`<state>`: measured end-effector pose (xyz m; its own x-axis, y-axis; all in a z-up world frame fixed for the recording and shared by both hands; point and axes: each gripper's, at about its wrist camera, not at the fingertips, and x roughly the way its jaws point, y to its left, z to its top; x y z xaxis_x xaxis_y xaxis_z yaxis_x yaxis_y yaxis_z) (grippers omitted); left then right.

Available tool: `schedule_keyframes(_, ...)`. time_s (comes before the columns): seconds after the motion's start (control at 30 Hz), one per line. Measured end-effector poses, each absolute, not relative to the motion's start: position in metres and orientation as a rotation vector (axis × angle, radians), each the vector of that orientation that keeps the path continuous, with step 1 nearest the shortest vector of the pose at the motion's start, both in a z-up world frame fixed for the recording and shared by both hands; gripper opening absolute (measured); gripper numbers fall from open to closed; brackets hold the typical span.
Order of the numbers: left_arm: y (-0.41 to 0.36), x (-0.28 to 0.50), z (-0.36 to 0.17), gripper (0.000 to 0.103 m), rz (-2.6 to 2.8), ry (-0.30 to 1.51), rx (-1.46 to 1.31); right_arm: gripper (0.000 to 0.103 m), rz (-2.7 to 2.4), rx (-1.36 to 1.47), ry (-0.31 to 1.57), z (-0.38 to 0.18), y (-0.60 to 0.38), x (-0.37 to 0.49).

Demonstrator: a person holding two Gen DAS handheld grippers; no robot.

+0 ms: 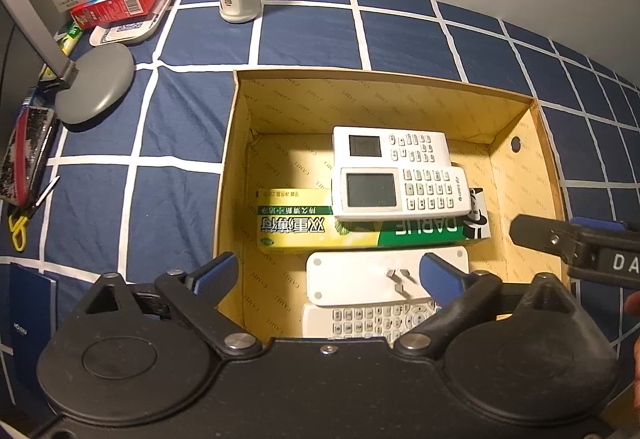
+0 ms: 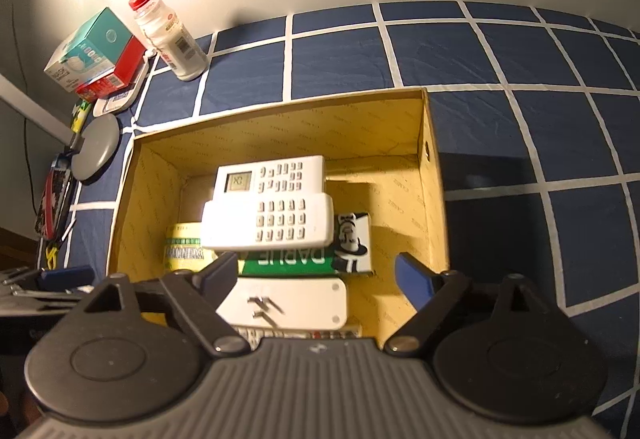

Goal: Organize objects

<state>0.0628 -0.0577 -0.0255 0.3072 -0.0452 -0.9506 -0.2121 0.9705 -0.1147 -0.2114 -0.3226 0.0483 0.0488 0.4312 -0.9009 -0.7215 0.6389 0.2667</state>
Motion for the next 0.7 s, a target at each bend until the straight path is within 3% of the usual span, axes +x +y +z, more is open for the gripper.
schedule_keyframes(0.33,-0.059,0.048,-0.019,0.103,0.120,1.253,-0.200,0.103,0.882,-0.302,1.240,0.053,-0.351,-0.211)
schedule_keyframes(0.7,-0.061,0.035,-0.017,0.103,0.136,1.256,-0.189,0.103,0.889,-0.341,1.255,0.050,-0.366,-0.219)
